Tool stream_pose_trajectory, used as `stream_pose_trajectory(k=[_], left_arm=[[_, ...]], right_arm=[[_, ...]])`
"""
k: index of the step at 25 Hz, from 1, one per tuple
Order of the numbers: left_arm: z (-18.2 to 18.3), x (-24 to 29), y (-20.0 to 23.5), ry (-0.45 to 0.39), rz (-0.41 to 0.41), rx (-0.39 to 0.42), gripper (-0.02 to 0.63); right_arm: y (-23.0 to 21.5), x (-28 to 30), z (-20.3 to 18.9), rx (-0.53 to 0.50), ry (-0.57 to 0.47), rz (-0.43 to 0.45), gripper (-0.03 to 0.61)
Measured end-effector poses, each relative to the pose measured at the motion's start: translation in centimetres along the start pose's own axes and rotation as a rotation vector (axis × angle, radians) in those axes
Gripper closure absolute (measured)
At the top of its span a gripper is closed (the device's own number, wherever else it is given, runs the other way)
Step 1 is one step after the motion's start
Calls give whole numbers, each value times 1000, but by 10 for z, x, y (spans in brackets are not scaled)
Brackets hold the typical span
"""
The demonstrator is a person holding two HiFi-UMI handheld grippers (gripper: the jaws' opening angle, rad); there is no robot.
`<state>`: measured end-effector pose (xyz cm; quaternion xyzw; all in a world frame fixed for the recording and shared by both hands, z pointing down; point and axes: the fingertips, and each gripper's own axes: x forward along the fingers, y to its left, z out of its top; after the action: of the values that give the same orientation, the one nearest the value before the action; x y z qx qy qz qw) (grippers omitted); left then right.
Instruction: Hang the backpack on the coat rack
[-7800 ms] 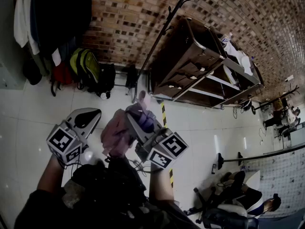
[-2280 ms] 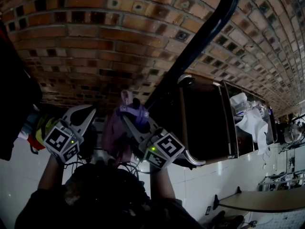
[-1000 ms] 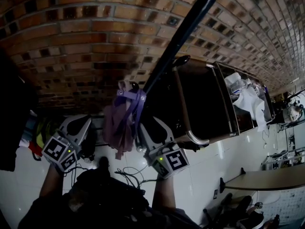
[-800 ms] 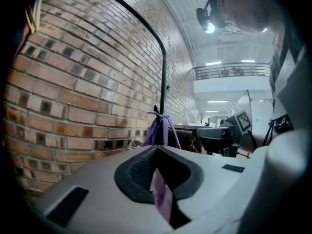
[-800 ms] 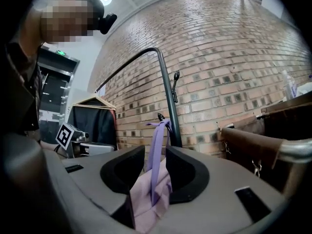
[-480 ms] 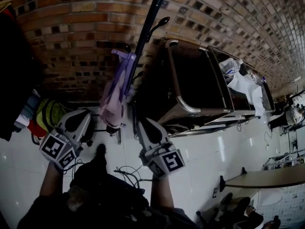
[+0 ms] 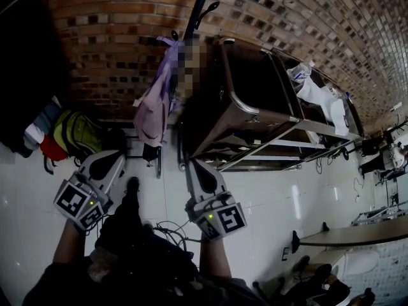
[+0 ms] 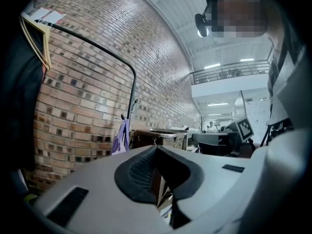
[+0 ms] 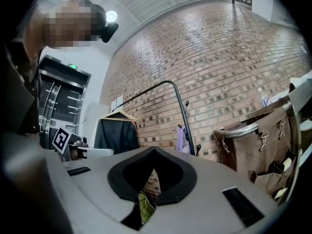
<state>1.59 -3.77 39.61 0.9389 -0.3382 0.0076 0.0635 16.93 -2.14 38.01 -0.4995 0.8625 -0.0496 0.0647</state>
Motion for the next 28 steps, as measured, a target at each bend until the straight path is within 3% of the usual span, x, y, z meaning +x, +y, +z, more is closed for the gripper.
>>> stream_pose_trajectory(k=[12, 28], left_arm=[[-7, -68, -52, 13, 50, 3, 580], [12, -104, 1, 9, 60, 3, 580]], right_arm=[[56, -46, -15, -35, 98, 85, 583], [92, 5, -10, -66, 117, 77, 583]])
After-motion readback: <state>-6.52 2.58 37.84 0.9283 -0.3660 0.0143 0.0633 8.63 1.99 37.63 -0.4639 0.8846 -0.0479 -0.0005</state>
